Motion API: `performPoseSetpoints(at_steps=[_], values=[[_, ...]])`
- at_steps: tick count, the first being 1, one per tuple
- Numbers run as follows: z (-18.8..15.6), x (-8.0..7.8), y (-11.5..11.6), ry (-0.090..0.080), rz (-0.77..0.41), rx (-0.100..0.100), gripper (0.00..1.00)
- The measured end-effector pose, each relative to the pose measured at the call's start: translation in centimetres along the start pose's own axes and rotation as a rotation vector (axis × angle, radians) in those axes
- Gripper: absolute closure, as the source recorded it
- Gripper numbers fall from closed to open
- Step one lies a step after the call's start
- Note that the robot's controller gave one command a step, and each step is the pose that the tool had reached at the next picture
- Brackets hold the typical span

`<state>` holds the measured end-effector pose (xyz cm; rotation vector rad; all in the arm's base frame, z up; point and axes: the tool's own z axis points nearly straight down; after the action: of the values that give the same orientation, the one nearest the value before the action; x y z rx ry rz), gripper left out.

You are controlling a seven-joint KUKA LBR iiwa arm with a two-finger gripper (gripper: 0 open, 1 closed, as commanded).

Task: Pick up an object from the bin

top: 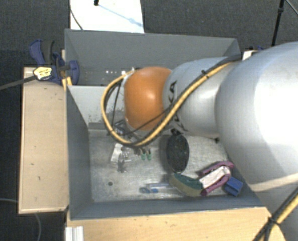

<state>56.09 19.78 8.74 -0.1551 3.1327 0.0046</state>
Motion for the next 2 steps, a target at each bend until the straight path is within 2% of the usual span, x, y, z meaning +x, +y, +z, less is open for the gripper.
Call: performPoseSetpoints(at_steps=[1,2], values=[[-10.4,-0.68,0.79,-0.006,-0.008,0.0,1.0],[-9.89,-0.47,0.74,0.003,-0.006,0.001,0.0]])
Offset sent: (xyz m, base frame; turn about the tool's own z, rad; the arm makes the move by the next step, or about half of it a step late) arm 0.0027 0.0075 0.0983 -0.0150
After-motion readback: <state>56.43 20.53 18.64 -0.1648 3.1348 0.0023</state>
